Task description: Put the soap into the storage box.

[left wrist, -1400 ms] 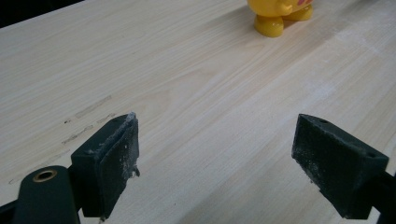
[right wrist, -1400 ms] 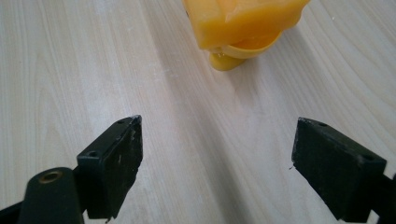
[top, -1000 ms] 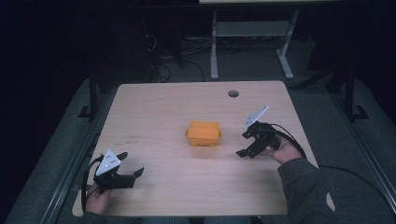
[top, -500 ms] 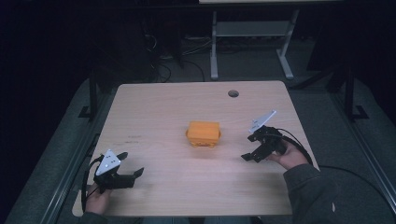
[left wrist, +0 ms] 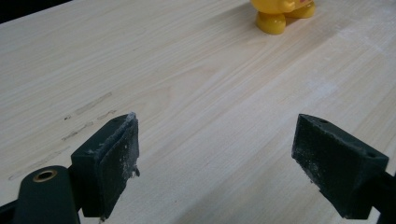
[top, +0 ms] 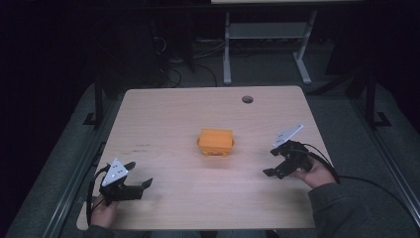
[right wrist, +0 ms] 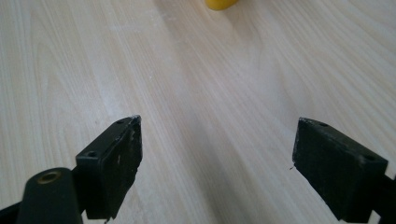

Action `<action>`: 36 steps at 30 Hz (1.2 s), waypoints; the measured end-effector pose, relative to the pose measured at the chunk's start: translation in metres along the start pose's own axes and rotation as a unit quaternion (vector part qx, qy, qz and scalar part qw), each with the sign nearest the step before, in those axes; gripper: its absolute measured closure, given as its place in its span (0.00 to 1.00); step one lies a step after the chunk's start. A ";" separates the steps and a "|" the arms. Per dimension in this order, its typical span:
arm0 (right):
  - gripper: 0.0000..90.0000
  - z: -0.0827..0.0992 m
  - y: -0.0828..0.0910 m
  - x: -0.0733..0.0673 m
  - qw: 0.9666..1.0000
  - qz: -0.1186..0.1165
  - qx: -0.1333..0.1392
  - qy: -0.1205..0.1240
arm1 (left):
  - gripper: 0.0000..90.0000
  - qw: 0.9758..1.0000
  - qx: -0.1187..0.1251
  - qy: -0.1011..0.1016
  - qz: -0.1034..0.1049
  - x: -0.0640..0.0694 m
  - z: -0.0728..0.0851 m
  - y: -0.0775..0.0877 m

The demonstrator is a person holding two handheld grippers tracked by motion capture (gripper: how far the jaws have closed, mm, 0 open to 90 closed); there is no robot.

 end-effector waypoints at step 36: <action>0.16 0.064 0.005 -0.011 0.998 0.015 0.029 -0.054 | 0.16 1.000 -0.014 0.009 0.016 0.004 0.002 -0.004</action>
Point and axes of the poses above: each handheld gripper's, and its own axes: y roughly backward along the jaws, z roughly out of its underside, x roughly to its right, the point moved 10 cm from there along -y, roughly forward along the jaws, and after that the axes turned 5 degrees about -y, right-handed, at the moved point
